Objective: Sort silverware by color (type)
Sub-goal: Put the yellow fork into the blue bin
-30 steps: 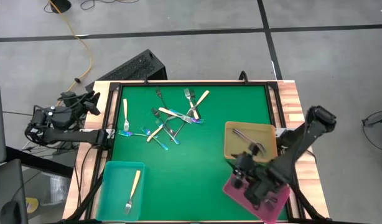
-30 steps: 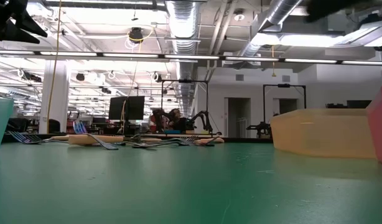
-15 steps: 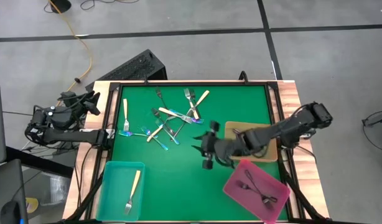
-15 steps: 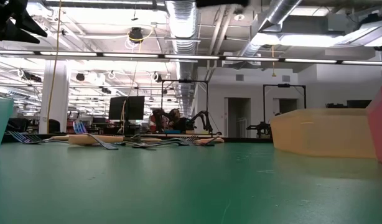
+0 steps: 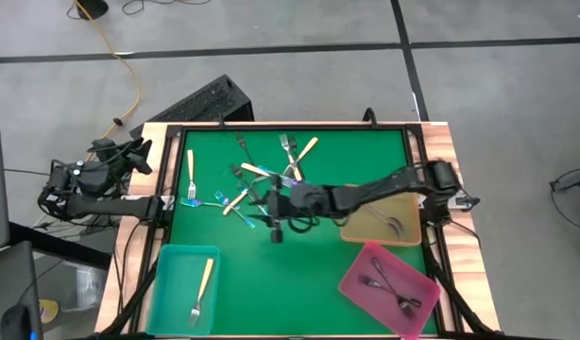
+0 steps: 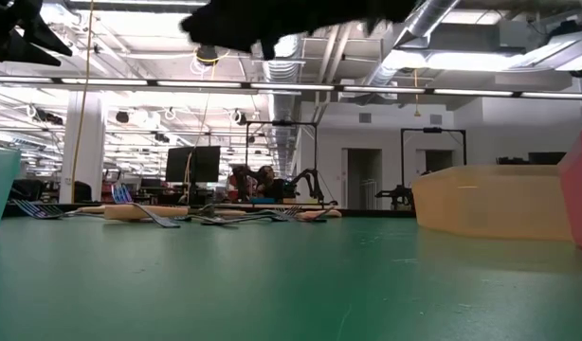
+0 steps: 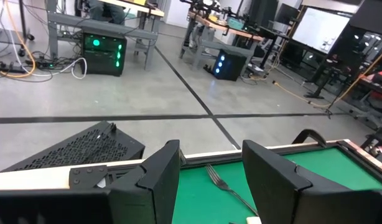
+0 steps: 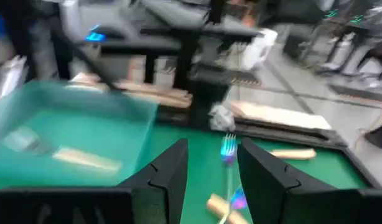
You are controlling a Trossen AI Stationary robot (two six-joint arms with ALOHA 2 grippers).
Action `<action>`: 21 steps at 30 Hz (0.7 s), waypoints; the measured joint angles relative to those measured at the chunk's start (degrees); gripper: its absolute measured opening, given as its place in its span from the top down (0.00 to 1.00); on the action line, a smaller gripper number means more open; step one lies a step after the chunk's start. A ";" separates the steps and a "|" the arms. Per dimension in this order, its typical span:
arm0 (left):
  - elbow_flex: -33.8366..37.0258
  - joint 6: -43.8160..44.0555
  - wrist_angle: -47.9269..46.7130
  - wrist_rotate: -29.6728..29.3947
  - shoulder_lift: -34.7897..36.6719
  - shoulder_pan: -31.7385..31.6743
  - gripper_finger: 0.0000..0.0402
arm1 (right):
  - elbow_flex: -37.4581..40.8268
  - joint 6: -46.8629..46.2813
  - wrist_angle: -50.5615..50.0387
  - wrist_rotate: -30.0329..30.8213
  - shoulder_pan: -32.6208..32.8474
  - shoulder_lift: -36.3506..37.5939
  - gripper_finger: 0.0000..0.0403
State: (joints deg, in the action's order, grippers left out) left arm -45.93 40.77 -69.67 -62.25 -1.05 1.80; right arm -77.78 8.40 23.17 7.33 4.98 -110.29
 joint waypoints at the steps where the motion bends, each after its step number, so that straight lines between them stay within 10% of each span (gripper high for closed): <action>1: 0.00 -0.01 0.02 -0.01 -0.01 0.00 0.61 | -0.96 -1.34 -1.77 1.73 -0.66 -1.23 0.60; 8: 0.00 -0.06 0.01 -0.09 0.09 0.01 0.61 | -10.75 -5.36 -16.53 10.71 -6.77 -7.62 0.60; 21: 0.00 -0.06 -0.04 -0.12 0.10 -0.01 0.61 | -14.88 -7.07 -27.50 1.72 -17.34 -10.54 0.60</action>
State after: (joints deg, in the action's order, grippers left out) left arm -45.93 40.71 -69.71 -62.37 -0.95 1.78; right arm -92.67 1.32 -4.32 9.05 -12.36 -120.83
